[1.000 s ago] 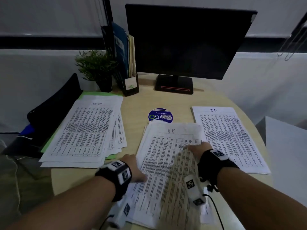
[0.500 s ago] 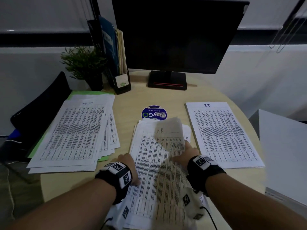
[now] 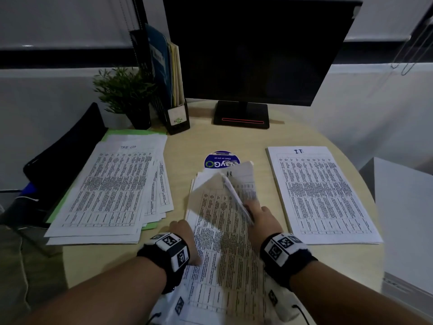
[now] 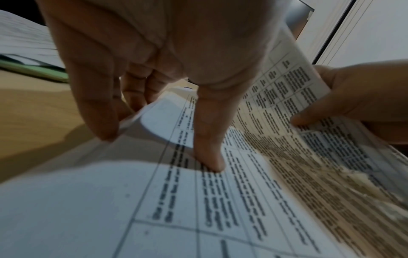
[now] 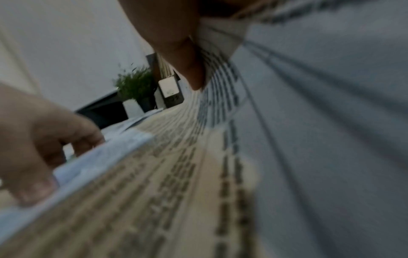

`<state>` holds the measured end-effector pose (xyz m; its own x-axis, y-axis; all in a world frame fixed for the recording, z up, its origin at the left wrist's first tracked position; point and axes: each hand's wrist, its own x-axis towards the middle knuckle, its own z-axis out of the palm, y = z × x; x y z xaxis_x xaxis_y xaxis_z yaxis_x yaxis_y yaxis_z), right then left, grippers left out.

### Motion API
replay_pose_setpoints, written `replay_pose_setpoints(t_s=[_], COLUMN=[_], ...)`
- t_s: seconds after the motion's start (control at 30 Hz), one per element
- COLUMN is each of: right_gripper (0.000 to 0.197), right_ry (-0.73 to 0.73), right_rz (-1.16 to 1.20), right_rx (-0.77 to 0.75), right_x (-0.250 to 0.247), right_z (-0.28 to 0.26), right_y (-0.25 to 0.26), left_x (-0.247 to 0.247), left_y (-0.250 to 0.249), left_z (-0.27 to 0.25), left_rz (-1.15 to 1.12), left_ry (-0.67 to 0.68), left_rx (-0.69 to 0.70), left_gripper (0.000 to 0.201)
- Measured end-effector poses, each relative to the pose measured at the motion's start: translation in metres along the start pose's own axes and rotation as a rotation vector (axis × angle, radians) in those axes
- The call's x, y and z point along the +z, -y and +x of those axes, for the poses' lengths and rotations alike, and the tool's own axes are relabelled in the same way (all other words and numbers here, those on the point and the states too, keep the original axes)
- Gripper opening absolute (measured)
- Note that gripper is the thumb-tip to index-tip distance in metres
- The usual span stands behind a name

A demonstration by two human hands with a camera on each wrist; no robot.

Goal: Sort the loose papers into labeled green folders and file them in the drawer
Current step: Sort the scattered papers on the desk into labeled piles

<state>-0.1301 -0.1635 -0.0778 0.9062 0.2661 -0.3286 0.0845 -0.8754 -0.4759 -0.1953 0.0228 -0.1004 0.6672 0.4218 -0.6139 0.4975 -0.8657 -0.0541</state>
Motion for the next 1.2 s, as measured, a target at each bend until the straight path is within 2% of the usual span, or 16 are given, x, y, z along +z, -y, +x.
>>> replay_pose_setpoints(t_s=[0.13,0.2,0.23,0.3,0.33,0.37,0.4,0.47,0.5,0.57,0.67,0.73,0.8,0.93,1.2], right_gripper=[0.068,0.077,0.089,0.108,0.108,0.099,0.079,0.042,0.035,0.031,0.026,0.025,0.017,0.039,0.038], right_ry=[-0.05,-0.118,-0.138,-0.13,-0.117,-0.119,-0.134,-0.194,-0.225,-0.323,-0.515,-0.615,-0.664,-0.71,-0.689], right_rz=[0.353,0.446,0.484,0.623,0.71,0.785,0.822,0.862,0.918,1.012,0.998,0.934,0.881,0.97,1.026], right_rx=[0.036,-0.04,-0.089,-0.132,-0.133,-0.144,-0.16,-0.15,-0.144,-0.158,-0.202,-0.21,-0.201,-0.252,-0.222], right_x=[-0.02,-0.035,-0.044,-0.063,-0.072,-0.081,-0.087,-0.097,-0.099,-0.104,-0.108,-0.11,-0.112,-0.114,-0.145], right_z=[-0.01,-0.02,-0.027,-0.037,-0.041,-0.046,-0.049,-0.05,-0.05,-0.046,-0.04,-0.037,-0.033,-0.038,-0.034], right_y=[0.0,0.001,0.002,-0.002,-0.005,-0.006,-0.009,-0.007,-0.005,0.0,0.015,0.028,0.036,0.044,0.047], left_x=[-0.006,-0.011,-0.013,-0.032,-0.044,-0.057,-0.072,-0.091,-0.098,-0.11,-0.136,-0.146,-0.147,-0.144,-0.166], left_y=[0.002,0.004,0.006,0.01,0.012,0.012,0.01,0.006,0.003,-0.001,-0.012,-0.02,-0.026,-0.026,-0.022], left_z=[-0.003,-0.003,0.003,0.0,0.001,0.0,-0.003,-0.007,-0.012,-0.019,-0.043,-0.058,-0.068,-0.078,-0.087], left_rz=[-0.034,-0.12,-0.221,-0.684,-0.932,-1.137,-1.226,-1.254,-1.304,-1.403,-1.402,-1.387,-1.375,-1.265,-1.319], left_ry=[0.022,-0.016,-0.07,-0.197,-0.239,-0.216,-0.144,-0.075,-0.092,-0.211,-0.414,-0.529,-0.582,-0.64,-0.682], left_rx=[0.03,0.067,0.086,0.092,0.111,0.167,0.261,0.445,0.479,0.496,0.555,0.57,0.61,0.659,0.578], left_gripper=[0.083,0.091,0.098,0.11,0.107,0.094,0.075,0.044,0.034,0.023,0.011,0.013,0.019,0.026,0.028])
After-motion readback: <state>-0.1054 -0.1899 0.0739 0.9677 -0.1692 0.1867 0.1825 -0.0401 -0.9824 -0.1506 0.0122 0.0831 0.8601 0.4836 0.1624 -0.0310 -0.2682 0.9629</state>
